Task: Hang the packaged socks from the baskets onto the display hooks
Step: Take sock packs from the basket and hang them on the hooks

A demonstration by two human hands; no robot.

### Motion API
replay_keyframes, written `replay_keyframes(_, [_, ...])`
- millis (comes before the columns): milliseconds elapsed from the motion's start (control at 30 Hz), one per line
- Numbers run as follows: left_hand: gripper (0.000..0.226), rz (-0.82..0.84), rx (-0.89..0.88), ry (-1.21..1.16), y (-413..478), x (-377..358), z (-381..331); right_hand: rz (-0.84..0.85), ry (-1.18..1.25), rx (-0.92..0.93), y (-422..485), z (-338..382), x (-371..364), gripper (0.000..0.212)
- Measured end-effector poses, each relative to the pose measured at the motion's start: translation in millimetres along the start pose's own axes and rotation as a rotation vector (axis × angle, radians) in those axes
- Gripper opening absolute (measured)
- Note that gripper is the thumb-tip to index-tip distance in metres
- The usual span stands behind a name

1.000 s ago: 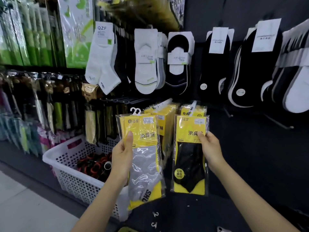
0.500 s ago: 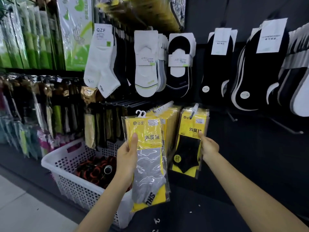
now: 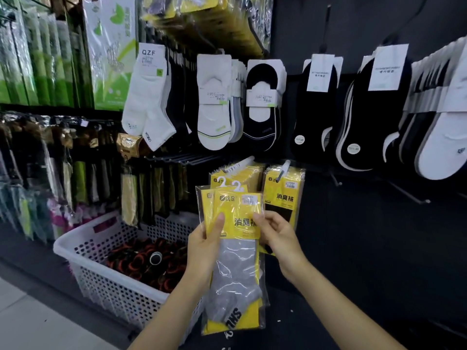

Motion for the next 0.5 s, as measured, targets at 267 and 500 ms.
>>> replay_keyframes(267, [0.050,-0.121,-0.057,0.147,-5,3,-14,-0.127,0.069,0.013,-10,10,9,0.018])
replay_keyframes(500, [0.050,-0.212,-0.094,0.160,3,30,-19,-0.352,0.094,0.031,0,12,47,0.008])
Point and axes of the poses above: each hand's wrist, its own y-axis towards the middle knuckle, its own x-axis out of the back of the hand, z = x × y, the point moved 1 cm from there along y, towards the middle knuckle, and after that the axes turned 11 degrees about x, right-handed, at the moved point
